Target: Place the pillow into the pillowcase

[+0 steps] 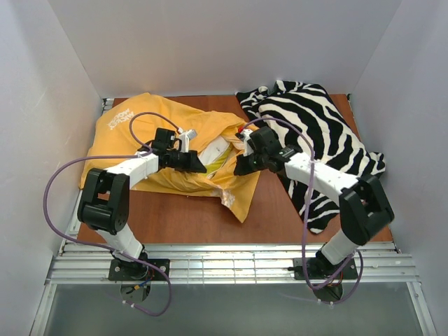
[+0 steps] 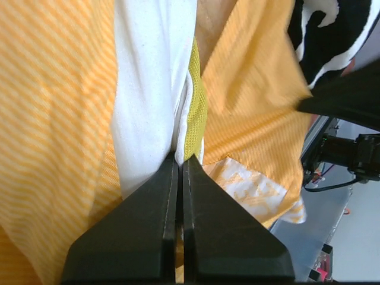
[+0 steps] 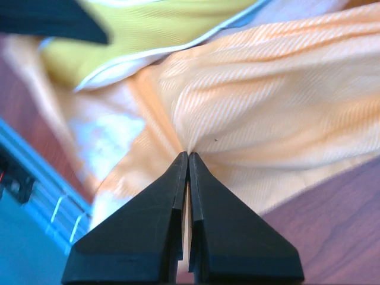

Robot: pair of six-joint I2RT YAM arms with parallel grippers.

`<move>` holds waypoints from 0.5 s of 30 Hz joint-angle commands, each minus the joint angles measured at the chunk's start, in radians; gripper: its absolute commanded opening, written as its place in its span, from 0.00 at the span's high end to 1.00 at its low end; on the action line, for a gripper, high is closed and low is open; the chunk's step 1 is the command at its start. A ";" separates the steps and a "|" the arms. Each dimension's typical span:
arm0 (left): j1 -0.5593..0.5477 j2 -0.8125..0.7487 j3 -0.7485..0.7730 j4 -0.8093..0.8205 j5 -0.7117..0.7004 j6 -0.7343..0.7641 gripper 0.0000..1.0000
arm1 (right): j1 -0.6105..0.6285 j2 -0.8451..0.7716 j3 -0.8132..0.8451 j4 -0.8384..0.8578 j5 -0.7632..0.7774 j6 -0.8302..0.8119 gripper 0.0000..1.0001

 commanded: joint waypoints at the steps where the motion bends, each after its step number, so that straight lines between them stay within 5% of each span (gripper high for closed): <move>1: -0.004 0.047 0.031 -0.088 -0.115 0.080 1.00 | -0.011 -0.099 -0.075 0.010 -0.135 -0.094 0.99; 12: -0.056 0.202 0.114 -0.077 -0.079 0.029 1.00 | 0.025 -0.143 -0.032 0.052 -0.340 -0.170 0.99; 13: -0.056 0.208 0.117 -0.076 -0.063 0.025 1.00 | 0.023 -0.137 -0.032 0.046 -0.291 -0.195 0.91; 15: -0.056 0.208 0.102 -0.073 -0.045 0.022 1.00 | 0.025 -0.087 0.000 0.036 -0.099 -0.178 0.56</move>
